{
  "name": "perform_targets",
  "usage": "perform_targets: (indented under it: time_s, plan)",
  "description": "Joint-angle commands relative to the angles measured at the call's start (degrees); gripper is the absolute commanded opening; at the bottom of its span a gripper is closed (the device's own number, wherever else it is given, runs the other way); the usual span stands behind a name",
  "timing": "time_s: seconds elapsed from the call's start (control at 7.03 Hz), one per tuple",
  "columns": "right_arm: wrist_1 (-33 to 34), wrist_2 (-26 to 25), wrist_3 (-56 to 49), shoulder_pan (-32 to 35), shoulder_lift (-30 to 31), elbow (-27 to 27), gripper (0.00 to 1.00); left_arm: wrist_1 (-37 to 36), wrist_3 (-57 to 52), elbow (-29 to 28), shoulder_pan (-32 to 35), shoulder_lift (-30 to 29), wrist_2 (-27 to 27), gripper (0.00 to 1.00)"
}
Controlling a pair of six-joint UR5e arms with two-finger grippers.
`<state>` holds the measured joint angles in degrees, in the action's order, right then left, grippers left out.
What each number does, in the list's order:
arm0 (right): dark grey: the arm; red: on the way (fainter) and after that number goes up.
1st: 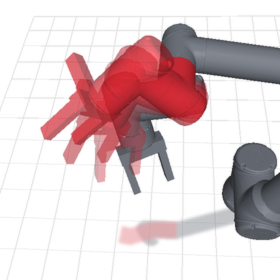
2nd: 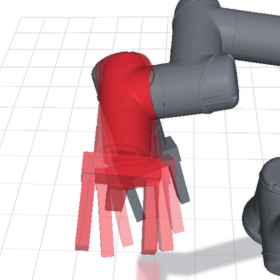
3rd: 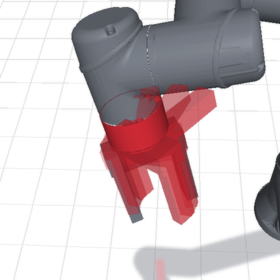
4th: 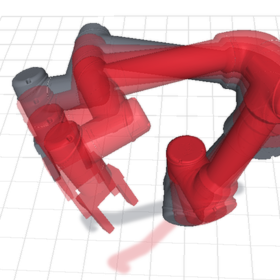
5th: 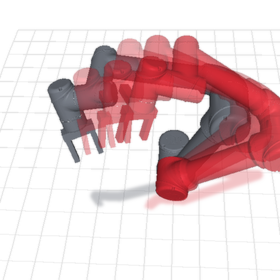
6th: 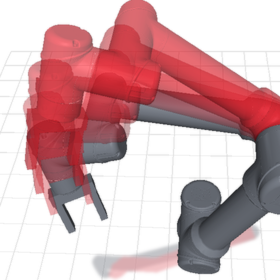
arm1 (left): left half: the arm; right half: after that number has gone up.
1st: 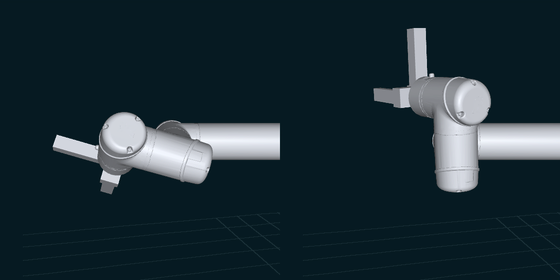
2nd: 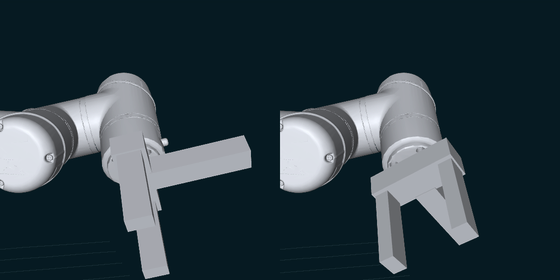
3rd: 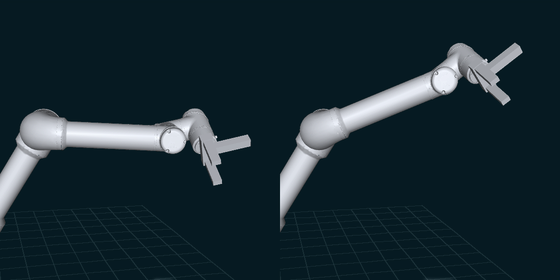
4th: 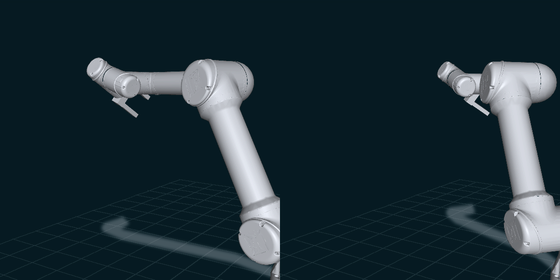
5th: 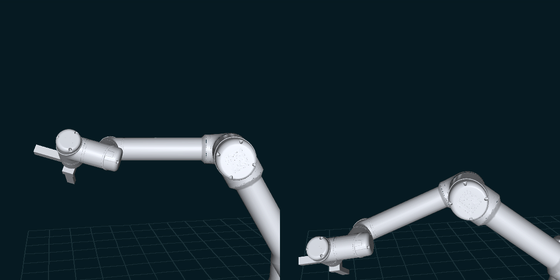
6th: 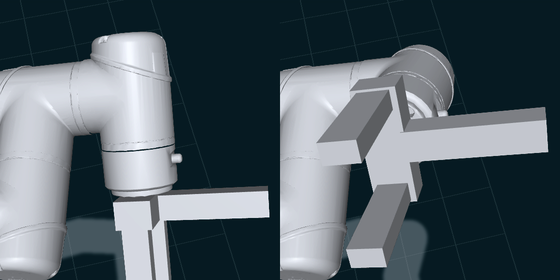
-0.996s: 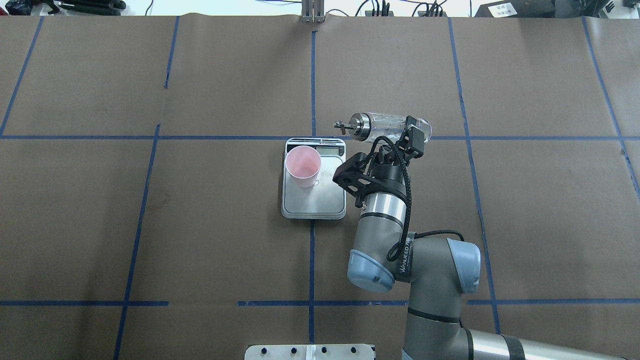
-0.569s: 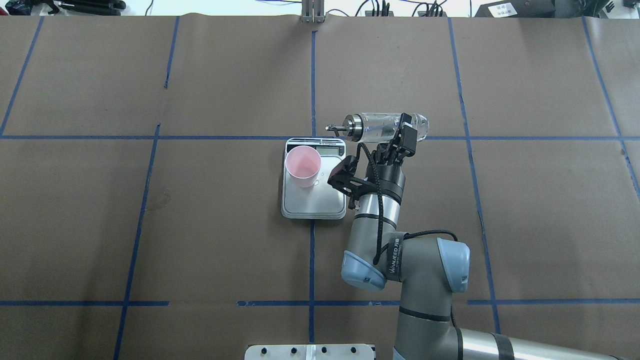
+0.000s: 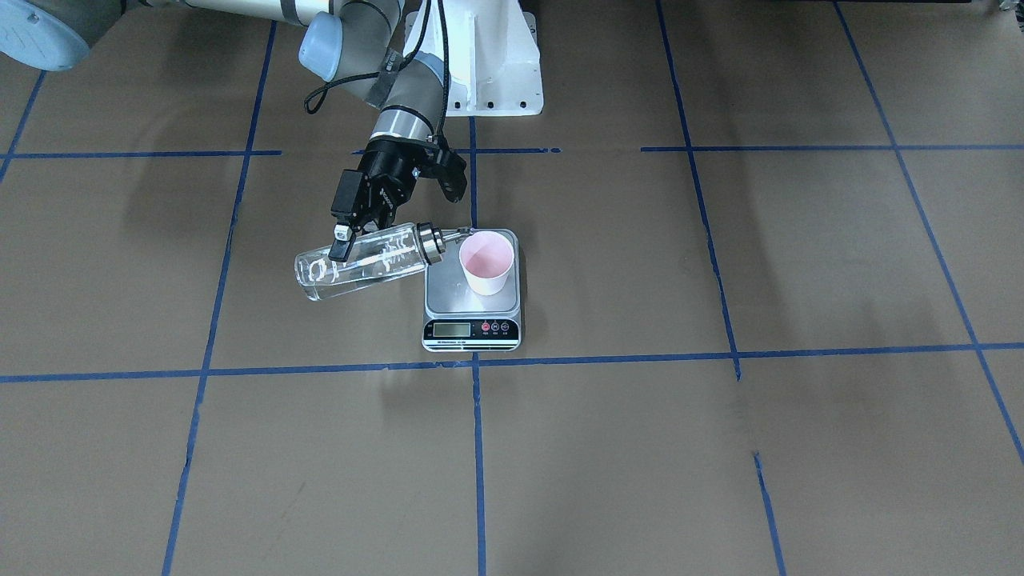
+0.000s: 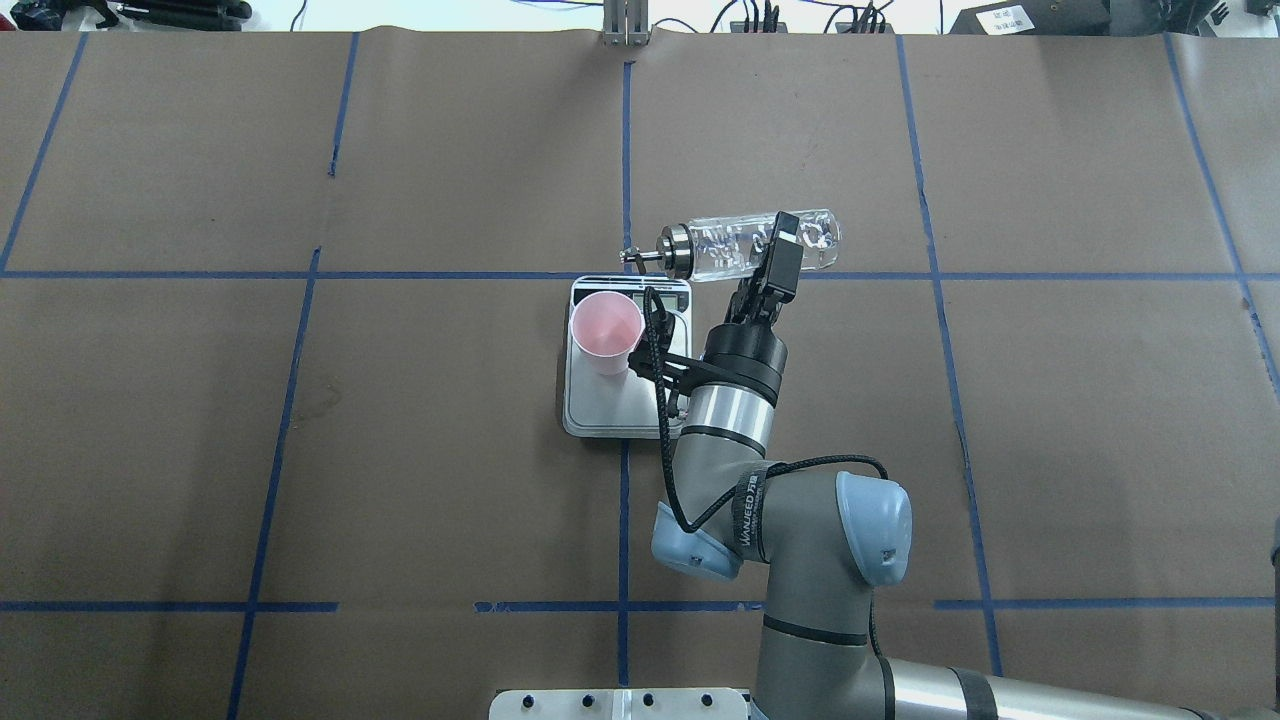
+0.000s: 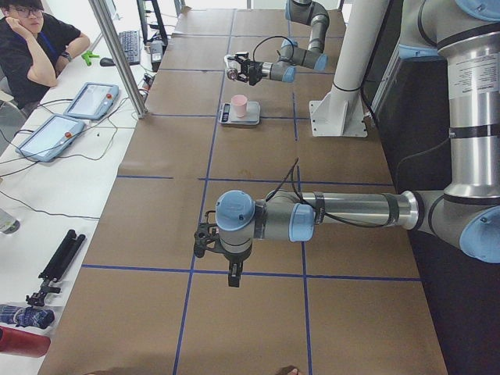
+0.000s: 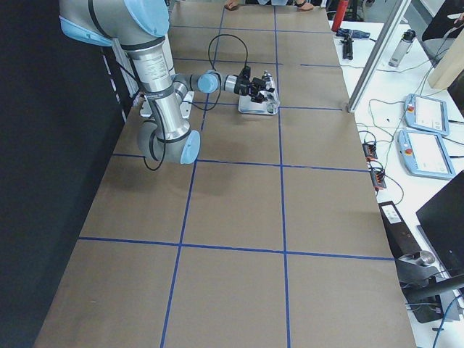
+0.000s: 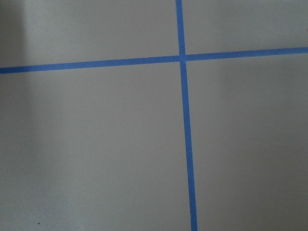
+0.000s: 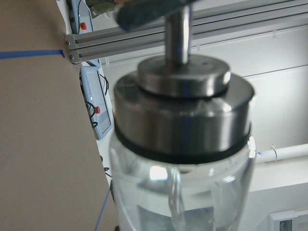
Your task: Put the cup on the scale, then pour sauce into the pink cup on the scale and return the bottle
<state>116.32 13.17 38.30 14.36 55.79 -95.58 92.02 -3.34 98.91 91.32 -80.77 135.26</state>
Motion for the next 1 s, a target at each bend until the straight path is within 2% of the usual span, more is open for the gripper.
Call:
perform_targets:
  time_s: [0.0, 0.85]
  plan:
    - [0.3, -2.3, -4.1, -0.1, 0.5, 0.2, 0.00, 0.0, 0.0, -0.3, 0.0, 0.0, 0.0, 1.00]
    - [0.4, -6.7, -8.6, 0.3, 0.8, 1.3, 0.00, -0.1, 0.0, -0.7, 0.0, 0.1, 0.1, 1.00]
